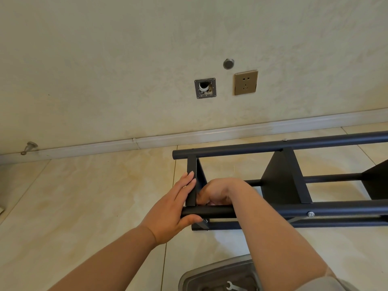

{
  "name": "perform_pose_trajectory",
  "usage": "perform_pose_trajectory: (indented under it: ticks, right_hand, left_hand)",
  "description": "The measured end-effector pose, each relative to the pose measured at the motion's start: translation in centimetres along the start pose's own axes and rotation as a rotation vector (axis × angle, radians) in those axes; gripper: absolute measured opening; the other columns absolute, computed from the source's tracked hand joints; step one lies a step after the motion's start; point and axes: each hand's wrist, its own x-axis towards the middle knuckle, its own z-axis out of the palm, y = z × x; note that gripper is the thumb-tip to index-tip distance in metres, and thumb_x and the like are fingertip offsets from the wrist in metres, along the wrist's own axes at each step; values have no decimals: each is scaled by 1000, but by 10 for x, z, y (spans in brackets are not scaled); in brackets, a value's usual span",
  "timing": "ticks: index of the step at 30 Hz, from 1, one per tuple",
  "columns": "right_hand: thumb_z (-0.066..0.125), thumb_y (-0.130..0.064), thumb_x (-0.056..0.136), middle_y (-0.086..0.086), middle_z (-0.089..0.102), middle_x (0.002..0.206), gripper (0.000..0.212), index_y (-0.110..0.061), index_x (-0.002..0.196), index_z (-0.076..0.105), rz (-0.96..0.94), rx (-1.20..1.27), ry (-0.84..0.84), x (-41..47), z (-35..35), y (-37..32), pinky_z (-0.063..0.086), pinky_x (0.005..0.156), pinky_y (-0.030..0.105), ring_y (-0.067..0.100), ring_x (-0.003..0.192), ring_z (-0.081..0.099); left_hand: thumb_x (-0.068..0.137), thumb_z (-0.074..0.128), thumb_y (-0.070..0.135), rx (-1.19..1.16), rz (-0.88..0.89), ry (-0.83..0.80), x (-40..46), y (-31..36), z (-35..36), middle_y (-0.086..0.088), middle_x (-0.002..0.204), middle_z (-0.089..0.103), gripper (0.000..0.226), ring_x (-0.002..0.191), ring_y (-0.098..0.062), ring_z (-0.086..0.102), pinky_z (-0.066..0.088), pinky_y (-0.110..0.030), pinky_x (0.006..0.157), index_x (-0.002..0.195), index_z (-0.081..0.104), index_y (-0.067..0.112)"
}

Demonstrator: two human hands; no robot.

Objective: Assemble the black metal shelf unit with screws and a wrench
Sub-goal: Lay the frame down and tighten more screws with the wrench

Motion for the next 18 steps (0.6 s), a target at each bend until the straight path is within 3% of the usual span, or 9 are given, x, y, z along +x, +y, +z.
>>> perform_pose_trajectory:
  ticks: [4, 9, 11, 15, 18]
  right_hand:
    - [55, -18, 90, 2, 59, 71, 13, -11, 81, 61, 26, -36, 19, 2, 0, -1, 47, 72, 26, 12, 64, 56]
    - [54, -20, 91, 7, 59, 89, 24, -5, 107, 64, -1, -86, 39, 3, -1, -1, 45, 71, 25, 15, 75, 55]
    - [54, -19, 91, 7, 61, 92, 25, -5, 108, 64, -4, -90, 38, 2, -1, -2, 44, 71, 25, 15, 78, 57]
    - [55, -23, 89, 7, 64, 100, 32, -7, 116, 65, 5, -142, 53, 1, -3, -3, 43, 73, 26, 16, 89, 57]
    - [55, -24, 88, 11, 63, 117, 35, -10, 119, 63, 7, -176, 70, 1, -5, -5, 42, 85, 31, 21, 105, 59]
  left_hand:
    - [76, 28, 80, 5, -1, -1, 1, 0, -1, 28, 150, -15, 87, 140, 7, -13, 12, -20, 116, 144, -1, 34]
    - [71, 39, 80, 46, 12, -80, 2, -2, -11, 30, 148, -24, 95, 136, 12, -19, 0, -12, 111, 142, -9, 38]
    - [67, 40, 82, 87, 25, -113, 2, -2, -18, 28, 148, -24, 100, 135, 13, -20, -2, -11, 111, 141, -10, 38]
    - [61, 24, 92, 131, 50, -99, 6, -7, -24, 23, 151, -11, 102, 139, 8, -11, 3, -17, 114, 142, -1, 34]
    - [69, 11, 89, 224, 100, -63, 9, -9, -24, 11, 152, 6, 99, 142, -8, 5, 6, -33, 116, 143, 10, 23]
